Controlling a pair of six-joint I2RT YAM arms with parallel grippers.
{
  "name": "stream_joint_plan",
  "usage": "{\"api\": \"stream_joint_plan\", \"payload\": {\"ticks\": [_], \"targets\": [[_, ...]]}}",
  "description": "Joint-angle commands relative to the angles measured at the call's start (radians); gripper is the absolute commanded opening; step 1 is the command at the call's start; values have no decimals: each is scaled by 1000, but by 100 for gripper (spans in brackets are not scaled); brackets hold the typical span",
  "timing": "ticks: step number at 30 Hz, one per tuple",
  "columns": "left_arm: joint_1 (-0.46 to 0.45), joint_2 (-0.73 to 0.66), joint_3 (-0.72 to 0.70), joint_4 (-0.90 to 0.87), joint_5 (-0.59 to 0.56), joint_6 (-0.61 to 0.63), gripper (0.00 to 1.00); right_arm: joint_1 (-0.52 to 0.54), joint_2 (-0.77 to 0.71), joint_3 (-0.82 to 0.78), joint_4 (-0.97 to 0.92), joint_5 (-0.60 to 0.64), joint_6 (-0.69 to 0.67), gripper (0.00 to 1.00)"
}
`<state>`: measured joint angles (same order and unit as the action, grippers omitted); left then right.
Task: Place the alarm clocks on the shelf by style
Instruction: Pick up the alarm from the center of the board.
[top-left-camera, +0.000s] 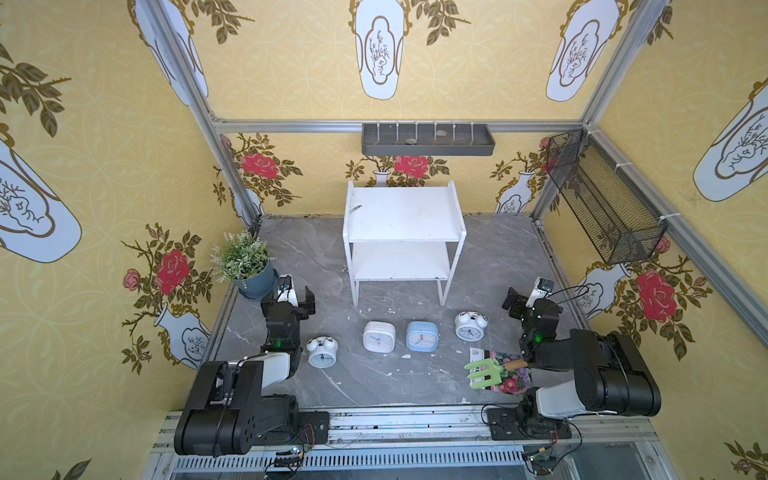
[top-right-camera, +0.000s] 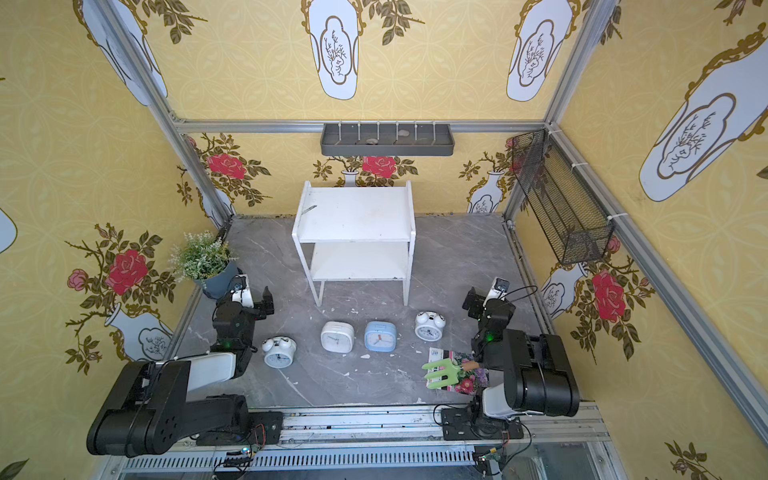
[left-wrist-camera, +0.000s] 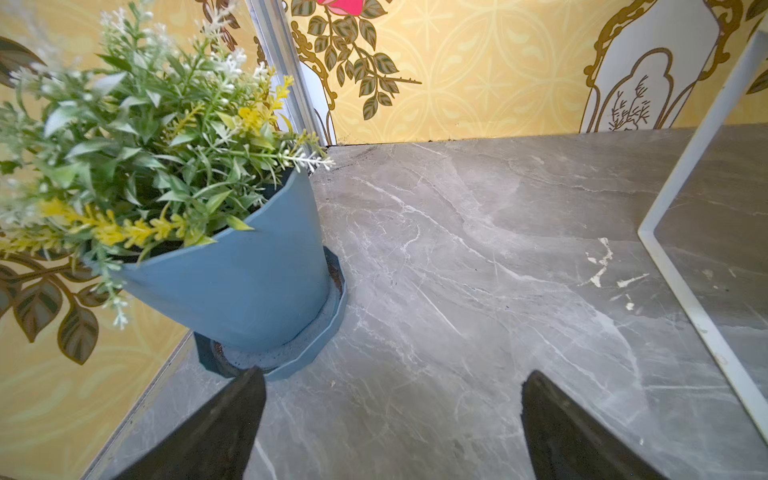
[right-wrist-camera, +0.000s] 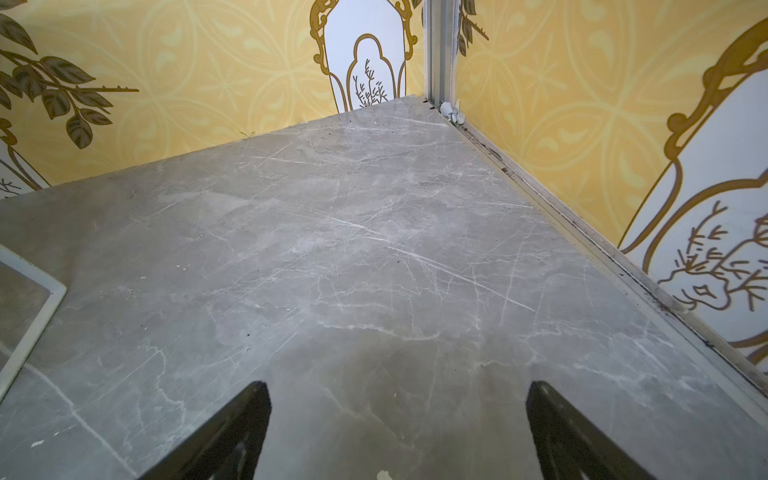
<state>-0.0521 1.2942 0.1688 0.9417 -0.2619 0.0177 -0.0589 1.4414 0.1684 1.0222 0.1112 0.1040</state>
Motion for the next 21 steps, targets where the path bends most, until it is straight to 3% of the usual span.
{"api": "stream_joint_plan", "payload": {"ticks": [1,21], "targets": [[0,0,-5,28,-5,-1,99,11,-9,-9,45,15,-11,98],[6,-9,0,6,0,-6,99,9,-9,-7,42,3,-9,97]]}}
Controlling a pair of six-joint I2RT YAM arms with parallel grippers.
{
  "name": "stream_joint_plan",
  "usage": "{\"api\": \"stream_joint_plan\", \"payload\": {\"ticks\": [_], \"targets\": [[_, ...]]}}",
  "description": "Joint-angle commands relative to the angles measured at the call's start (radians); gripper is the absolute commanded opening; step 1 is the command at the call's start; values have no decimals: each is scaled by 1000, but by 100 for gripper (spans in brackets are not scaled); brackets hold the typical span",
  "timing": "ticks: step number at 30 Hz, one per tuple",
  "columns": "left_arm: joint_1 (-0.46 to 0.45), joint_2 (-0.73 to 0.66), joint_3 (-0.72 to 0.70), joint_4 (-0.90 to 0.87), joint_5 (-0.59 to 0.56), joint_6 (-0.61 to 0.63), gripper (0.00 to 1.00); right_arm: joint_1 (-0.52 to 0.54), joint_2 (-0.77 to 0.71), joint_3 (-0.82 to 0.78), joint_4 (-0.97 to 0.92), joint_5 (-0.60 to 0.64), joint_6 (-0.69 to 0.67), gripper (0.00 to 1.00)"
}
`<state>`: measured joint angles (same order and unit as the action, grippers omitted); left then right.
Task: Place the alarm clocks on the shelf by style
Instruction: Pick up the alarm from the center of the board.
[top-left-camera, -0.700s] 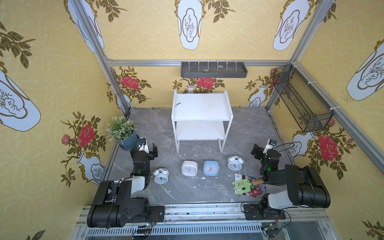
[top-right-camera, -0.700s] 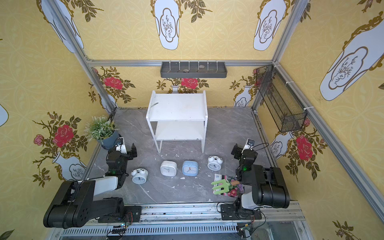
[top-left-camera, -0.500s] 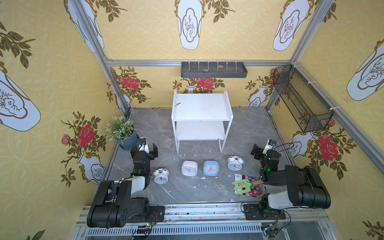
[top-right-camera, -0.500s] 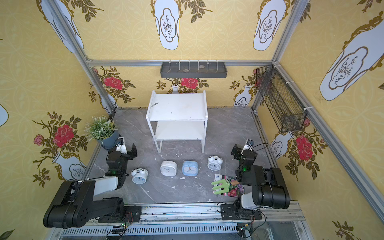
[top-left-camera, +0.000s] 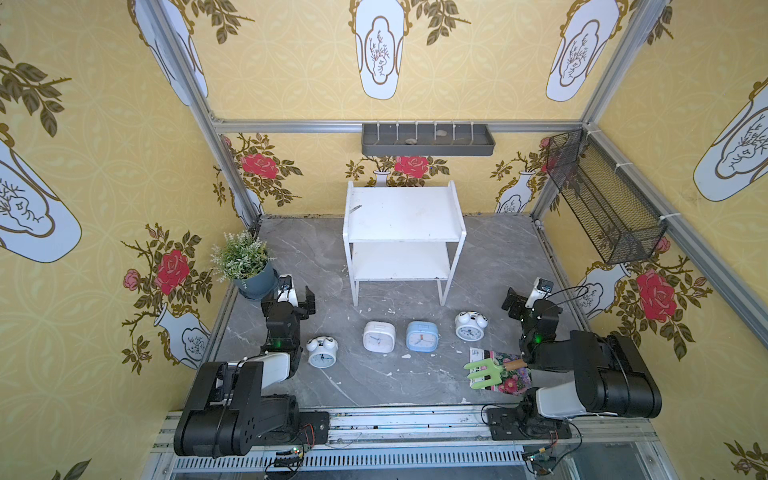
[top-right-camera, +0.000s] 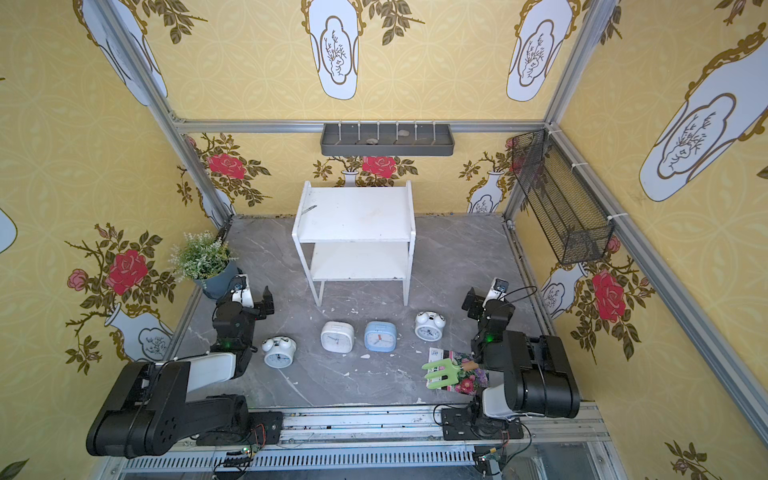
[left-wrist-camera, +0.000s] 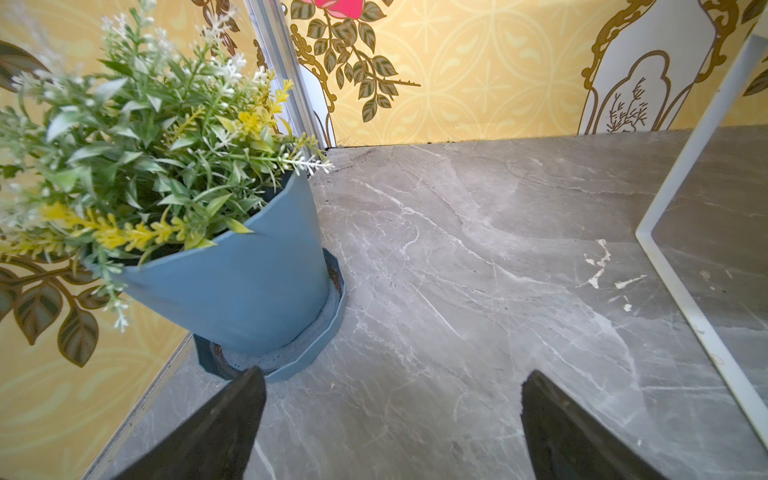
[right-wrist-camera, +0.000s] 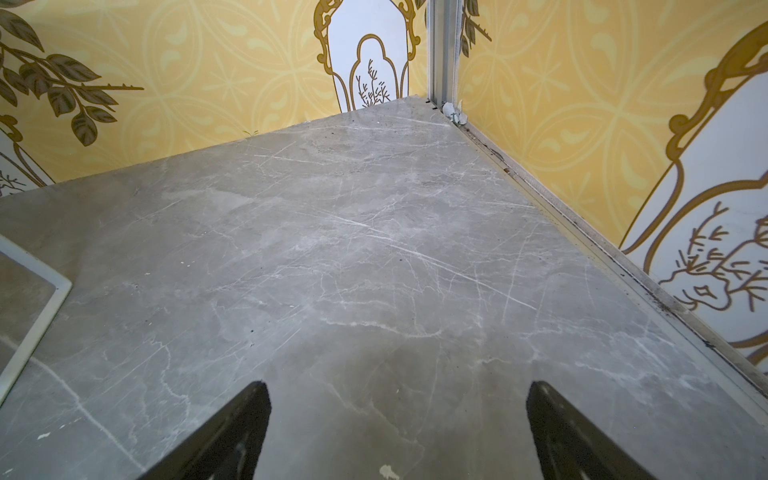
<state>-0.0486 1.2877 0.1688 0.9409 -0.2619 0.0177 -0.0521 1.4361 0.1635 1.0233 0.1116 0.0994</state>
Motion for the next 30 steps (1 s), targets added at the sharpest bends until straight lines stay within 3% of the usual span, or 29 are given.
{"api": "stream_joint_plan", "payload": {"ticks": [1,5,6,8,9,11,13,14,16,19,24,28,30], "targets": [[2,-3,-1,6,1,-7,99,1,-3,-2,40,3,-5,98],[-1,-20,0,-1,-24,-11,99,3,-8,-4,51,15,-8,98],[-15,-36,18,-12,-130,-20,99,13,-30,6,13,74,-1,98],[-30,-123,136,-291,-230,-44,99,51,-145,22,-87,106,-28,98],[-31,-166,199,-413,-278,-57,99,95,-229,73,-227,209,-26,98],[-47,-230,275,-468,-529,-115,99,126,-376,198,-527,348,108,98],[-47,-337,396,-782,-520,-245,99,110,-497,356,-903,303,256,98],[-46,-371,439,-888,-520,-311,99,107,-525,383,-980,294,288,98],[-47,-438,523,-1137,-459,-480,96,83,-571,424,-1171,411,553,98],[-66,-496,581,-1360,-375,-637,91,-17,-585,496,-1266,148,513,98],[-141,-542,601,-1538,-203,-775,87,1,-503,652,-1473,-2,484,96],[-369,-516,602,-1594,-251,-806,88,66,-494,710,-1568,-50,458,93],[-474,-498,610,-1600,-272,-802,88,151,-495,739,-1606,-38,458,92]]}}
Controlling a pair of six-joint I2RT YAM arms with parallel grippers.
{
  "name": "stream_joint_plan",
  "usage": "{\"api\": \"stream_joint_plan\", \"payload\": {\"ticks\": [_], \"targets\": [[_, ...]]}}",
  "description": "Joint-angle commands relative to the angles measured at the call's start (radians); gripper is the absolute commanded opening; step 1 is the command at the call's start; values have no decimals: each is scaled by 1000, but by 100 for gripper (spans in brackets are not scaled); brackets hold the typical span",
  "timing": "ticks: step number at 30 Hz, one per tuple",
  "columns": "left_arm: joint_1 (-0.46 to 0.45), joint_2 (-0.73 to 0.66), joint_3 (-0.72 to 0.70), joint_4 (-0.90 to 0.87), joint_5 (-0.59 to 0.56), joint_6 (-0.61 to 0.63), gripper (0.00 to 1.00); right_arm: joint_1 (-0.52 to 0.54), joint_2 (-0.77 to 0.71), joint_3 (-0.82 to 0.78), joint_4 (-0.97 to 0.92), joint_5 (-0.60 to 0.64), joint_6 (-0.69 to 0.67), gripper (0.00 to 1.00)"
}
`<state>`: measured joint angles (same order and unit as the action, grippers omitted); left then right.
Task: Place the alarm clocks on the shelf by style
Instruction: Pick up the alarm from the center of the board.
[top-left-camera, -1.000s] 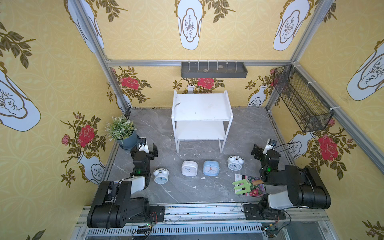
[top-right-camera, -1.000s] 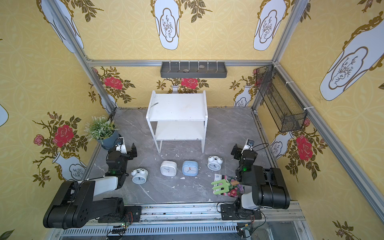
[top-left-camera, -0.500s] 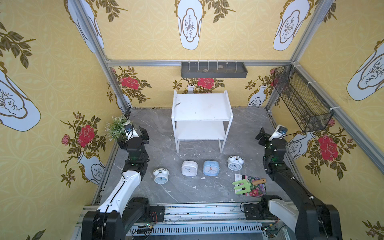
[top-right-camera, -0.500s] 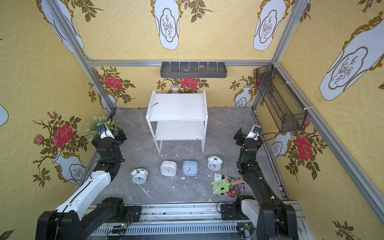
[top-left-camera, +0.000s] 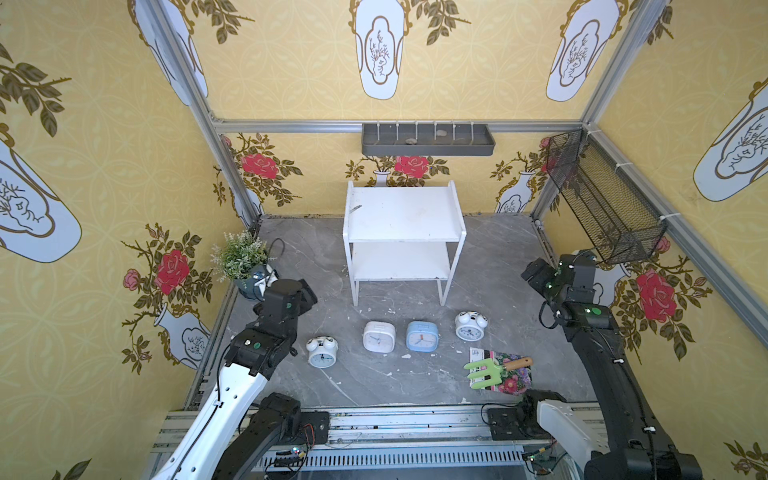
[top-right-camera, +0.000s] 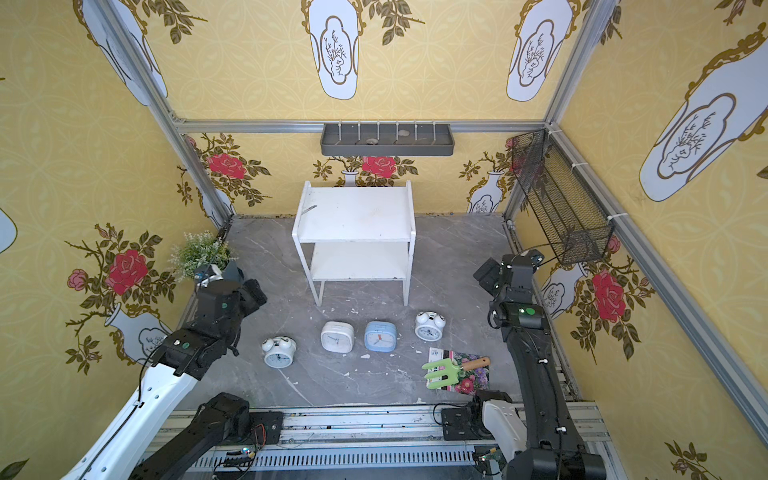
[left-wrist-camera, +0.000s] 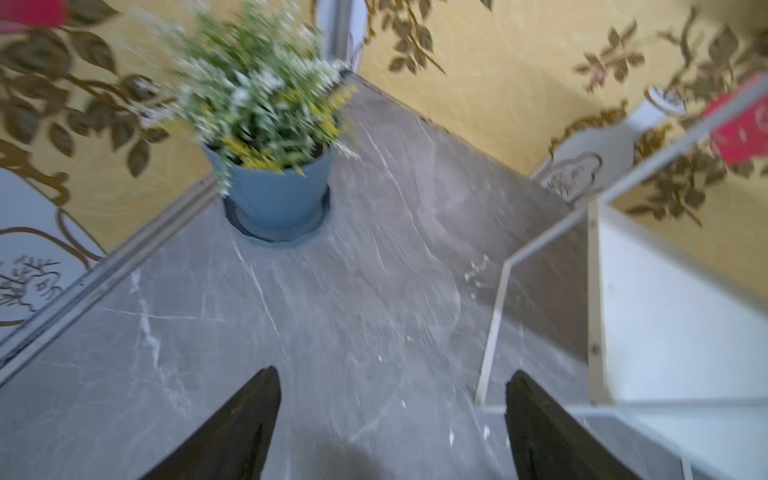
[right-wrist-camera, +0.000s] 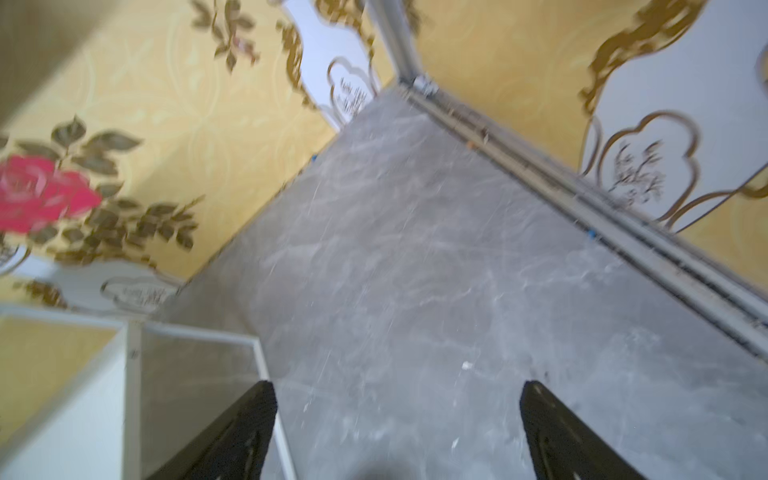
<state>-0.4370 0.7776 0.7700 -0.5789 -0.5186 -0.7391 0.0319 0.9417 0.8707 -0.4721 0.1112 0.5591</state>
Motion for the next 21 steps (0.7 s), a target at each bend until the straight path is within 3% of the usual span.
{"api": "stream_joint_plan", "payload": {"ticks": [1,5,11,16,21], "targets": [[-114,19,16,-78,-8,-41,88,125,-4,43,-120,-36,-8,91],[-223,70,79,-88,5,18,88,420,11,111,-179,45,-44,90],[-233,66,105,-178,35,-76,88,927,112,198,-218,144,-109,90],[-233,30,60,-205,79,-189,85,1045,312,318,-233,-73,-242,88],[-228,39,47,-187,109,-236,85,1062,429,348,-181,-209,-378,86]]}}
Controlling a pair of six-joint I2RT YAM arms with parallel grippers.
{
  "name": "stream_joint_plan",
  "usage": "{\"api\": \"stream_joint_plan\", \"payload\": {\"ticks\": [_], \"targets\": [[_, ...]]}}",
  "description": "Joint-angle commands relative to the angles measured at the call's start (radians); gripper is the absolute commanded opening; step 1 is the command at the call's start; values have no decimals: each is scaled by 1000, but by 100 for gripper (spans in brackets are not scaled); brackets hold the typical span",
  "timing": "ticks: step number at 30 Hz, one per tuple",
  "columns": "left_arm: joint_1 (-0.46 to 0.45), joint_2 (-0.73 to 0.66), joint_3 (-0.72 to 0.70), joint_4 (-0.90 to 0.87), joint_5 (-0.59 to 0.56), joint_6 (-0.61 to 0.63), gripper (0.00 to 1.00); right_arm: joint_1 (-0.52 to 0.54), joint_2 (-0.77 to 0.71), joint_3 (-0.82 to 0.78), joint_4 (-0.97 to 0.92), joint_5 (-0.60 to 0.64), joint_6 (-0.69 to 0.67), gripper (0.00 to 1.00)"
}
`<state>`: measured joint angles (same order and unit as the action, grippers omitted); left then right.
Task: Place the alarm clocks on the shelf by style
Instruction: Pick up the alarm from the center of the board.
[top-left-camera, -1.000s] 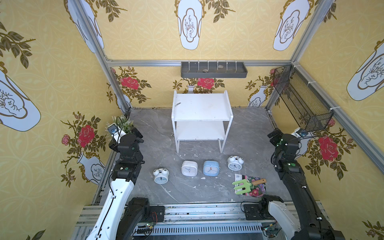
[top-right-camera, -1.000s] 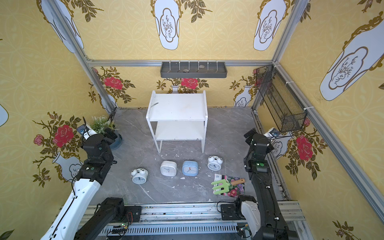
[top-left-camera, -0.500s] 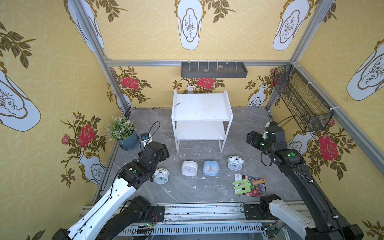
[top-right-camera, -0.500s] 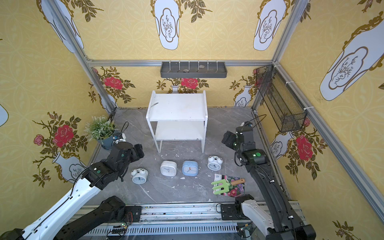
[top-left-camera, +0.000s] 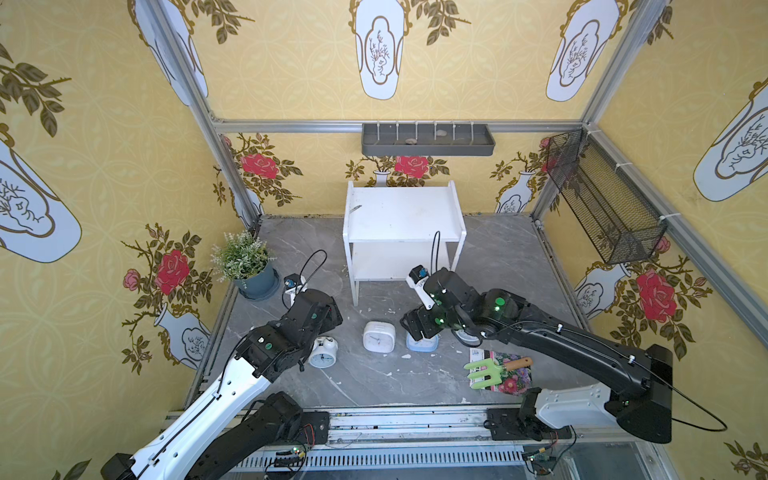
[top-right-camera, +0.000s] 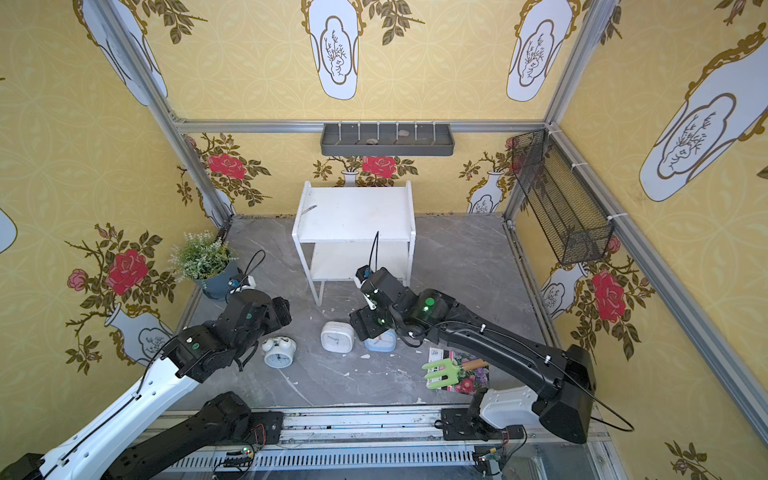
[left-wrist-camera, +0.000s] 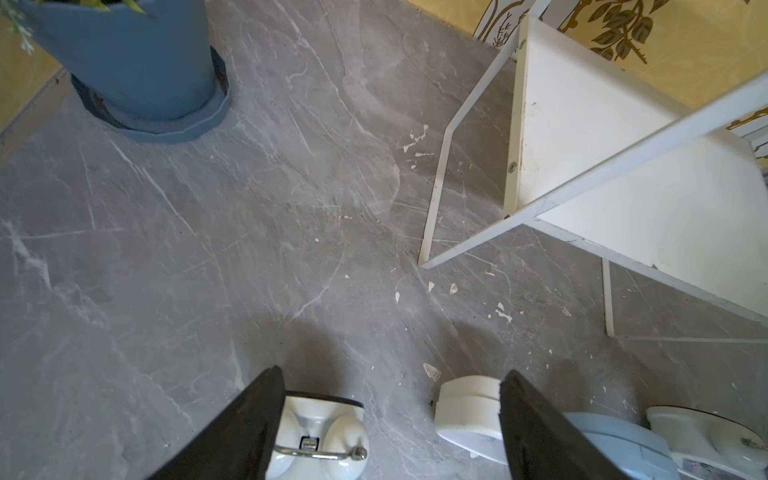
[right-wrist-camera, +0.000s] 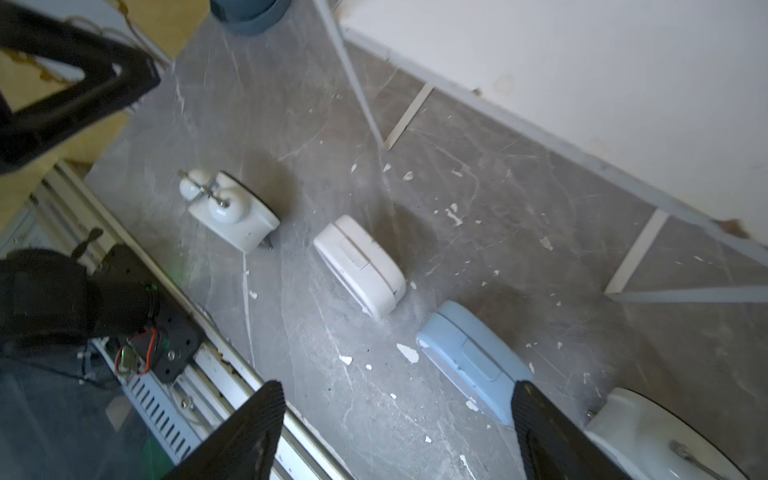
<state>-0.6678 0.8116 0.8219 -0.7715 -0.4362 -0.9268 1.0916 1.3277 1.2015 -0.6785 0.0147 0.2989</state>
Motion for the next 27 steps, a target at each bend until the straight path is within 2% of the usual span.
{"api": "stream_joint_plan", "payload": {"ticks": [1,7,17,27], "targets": [[4,9,-2,5,27,-52,85,3,68,23,32,-129,-137,84],[31,18,-1,8,37,-58,85,-19,176,16,126,-236,-225,76],[144,-43,-80,83,159,-38,85,-107,305,33,193,-338,-350,69],[151,-47,-86,114,186,14,85,-118,387,36,250,-386,-369,65]]}}
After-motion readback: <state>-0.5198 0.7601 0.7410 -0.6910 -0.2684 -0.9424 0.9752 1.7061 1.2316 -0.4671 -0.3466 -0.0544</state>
